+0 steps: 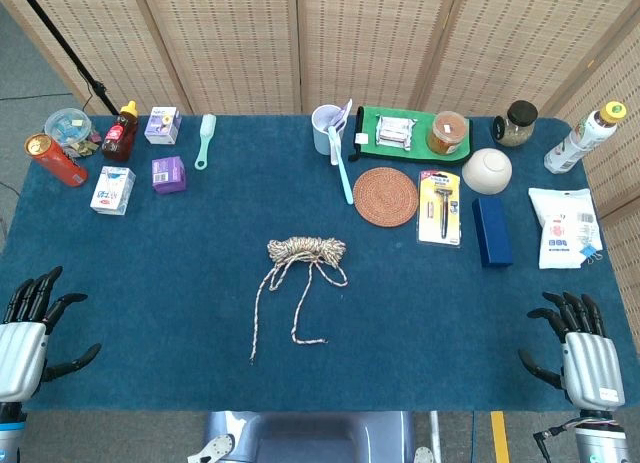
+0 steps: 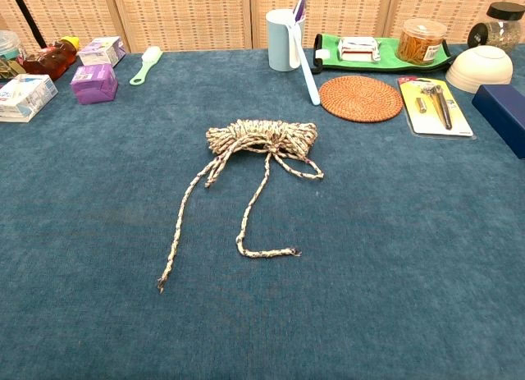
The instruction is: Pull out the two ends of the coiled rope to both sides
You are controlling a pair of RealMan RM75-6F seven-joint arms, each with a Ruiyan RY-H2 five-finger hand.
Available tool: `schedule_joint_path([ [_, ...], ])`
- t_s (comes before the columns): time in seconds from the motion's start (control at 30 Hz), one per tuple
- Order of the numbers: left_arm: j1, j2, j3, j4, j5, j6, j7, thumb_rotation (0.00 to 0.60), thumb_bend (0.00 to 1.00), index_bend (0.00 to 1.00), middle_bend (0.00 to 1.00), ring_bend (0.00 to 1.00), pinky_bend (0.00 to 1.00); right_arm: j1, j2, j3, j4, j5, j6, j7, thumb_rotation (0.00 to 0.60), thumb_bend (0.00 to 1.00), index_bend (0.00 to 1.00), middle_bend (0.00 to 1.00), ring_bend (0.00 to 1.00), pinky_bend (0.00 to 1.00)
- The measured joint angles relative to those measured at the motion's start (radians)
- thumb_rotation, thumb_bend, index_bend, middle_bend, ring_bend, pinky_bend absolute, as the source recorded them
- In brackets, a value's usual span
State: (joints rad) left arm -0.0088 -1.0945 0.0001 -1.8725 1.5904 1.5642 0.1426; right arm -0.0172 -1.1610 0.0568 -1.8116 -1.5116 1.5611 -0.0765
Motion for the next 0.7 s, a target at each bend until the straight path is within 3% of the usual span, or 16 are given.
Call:
schedule_joint_path([
  [0.7, 0.005, 0.008, 0.005, -0.005, 0.01, 0.007, -0.007, 0.514, 0.15, 0.29, 0.04, 0.02, 0.0, -0.004, 0.003, -0.002, 0.0, 0.001, 0.003, 0.012, 0.6, 0.25, 0.36, 0.2, 0.15, 0.0],
])
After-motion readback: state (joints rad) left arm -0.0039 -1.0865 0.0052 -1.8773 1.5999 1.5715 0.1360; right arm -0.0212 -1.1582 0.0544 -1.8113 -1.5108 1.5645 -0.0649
